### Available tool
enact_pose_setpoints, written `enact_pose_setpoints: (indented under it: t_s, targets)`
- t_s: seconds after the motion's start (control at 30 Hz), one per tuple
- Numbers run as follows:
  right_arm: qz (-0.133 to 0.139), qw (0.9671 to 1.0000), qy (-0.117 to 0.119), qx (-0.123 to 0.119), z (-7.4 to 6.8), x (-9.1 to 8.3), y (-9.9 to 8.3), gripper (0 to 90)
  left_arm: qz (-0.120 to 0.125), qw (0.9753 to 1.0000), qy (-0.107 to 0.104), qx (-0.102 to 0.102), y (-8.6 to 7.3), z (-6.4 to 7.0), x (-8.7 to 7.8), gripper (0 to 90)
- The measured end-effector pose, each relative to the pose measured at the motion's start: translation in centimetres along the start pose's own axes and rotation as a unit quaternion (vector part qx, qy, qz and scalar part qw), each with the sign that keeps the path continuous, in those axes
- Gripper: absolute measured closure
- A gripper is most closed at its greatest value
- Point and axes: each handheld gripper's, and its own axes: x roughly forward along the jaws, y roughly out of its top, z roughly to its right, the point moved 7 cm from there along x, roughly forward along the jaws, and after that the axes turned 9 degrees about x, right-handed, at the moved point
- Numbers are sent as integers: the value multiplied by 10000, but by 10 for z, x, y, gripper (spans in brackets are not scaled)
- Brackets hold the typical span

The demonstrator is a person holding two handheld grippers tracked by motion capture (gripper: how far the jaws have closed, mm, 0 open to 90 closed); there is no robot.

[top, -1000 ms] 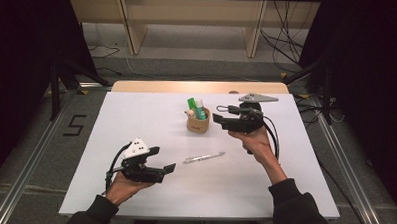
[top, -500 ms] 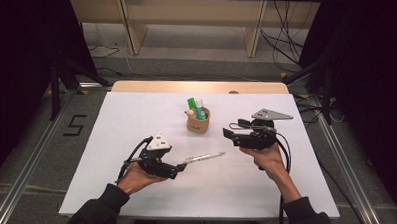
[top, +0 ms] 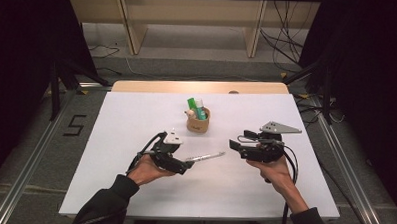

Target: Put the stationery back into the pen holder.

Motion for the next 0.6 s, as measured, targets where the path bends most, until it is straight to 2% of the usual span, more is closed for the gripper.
enact_pose_setpoints:
  t_s: [0.23,0.43,0.53,0.6]
  targets:
    - [94,9999,42,15,-3,-9,-9,271,-189,9998,-55,77,2,-1,11,162]
    - [64,9999,82,-29,-7,-13,-18,268,-284,9995,-80,116,3,-3,16,165]
    - [54,9999,37,-129,-8,-14,-21,267,-349,9993,-97,129,4,-5,18,169]
    - [44,9999,70,-79,-9,-16,-23,267,-387,9991,-94,152,5,-5,19,170]
